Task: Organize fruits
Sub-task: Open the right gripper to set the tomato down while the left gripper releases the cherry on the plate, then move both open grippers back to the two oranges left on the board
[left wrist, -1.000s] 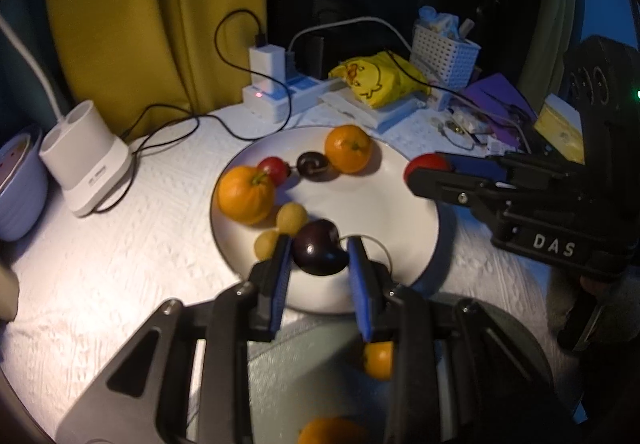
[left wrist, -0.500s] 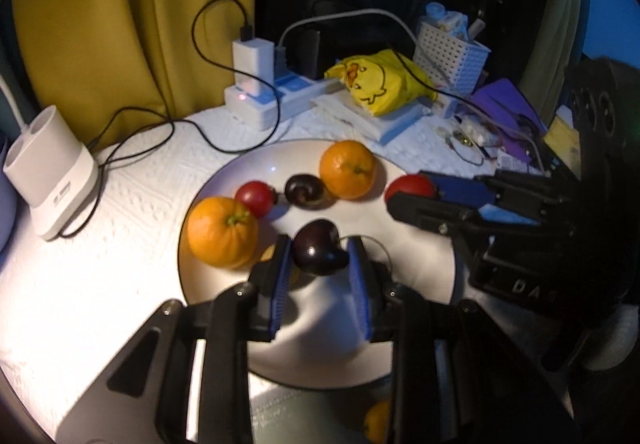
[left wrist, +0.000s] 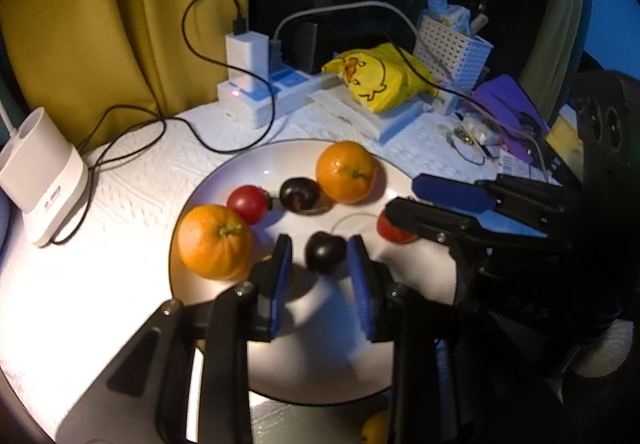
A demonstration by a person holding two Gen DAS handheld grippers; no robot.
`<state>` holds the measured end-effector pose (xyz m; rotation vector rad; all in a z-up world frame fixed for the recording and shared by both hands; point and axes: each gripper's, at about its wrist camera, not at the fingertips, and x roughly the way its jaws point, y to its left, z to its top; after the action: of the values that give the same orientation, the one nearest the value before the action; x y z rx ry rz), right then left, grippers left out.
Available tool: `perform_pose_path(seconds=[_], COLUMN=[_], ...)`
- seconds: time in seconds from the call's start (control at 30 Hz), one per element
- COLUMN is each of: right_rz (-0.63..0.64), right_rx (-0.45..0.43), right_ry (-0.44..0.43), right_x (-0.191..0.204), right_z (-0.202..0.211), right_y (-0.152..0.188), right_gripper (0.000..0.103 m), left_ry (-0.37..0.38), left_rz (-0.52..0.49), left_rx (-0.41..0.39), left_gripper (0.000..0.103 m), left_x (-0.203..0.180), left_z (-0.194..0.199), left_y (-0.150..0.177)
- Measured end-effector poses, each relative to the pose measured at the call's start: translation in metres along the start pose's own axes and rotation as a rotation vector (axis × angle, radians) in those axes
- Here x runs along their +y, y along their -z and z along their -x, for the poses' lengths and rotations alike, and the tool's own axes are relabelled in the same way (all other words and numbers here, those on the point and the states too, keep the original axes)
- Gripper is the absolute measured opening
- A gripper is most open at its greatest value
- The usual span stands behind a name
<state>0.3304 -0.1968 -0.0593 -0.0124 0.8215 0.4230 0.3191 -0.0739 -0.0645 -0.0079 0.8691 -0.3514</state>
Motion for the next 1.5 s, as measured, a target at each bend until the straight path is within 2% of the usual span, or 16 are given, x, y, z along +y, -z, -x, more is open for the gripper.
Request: perform_pose_path(seconds=[0.73,1.33,1.5], right_rz=[0.02,0.033,0.028], right_rx=[-0.022,-0.01,-0.007], right_ry=[0.001,-0.012,-0.008], right_x=[0.032,0.068,0.075], right_z=[0.04,0.073,0.078], right_y=[0.011,0.042,0.049], right_gripper=[0.034,0.035,0.038], left_ry=[-0.023,-0.038,-0.037], left_rz=[0.02,0.05,0.068], left_rx=[-0.083,-0.123,-0.128], left_gripper=[0.031,0.031,0.044], left_x=[-0.005,-0.003,0.0], left_z=[0.063,0.113,0.122], left_y=[0.023,0.064,0.077])
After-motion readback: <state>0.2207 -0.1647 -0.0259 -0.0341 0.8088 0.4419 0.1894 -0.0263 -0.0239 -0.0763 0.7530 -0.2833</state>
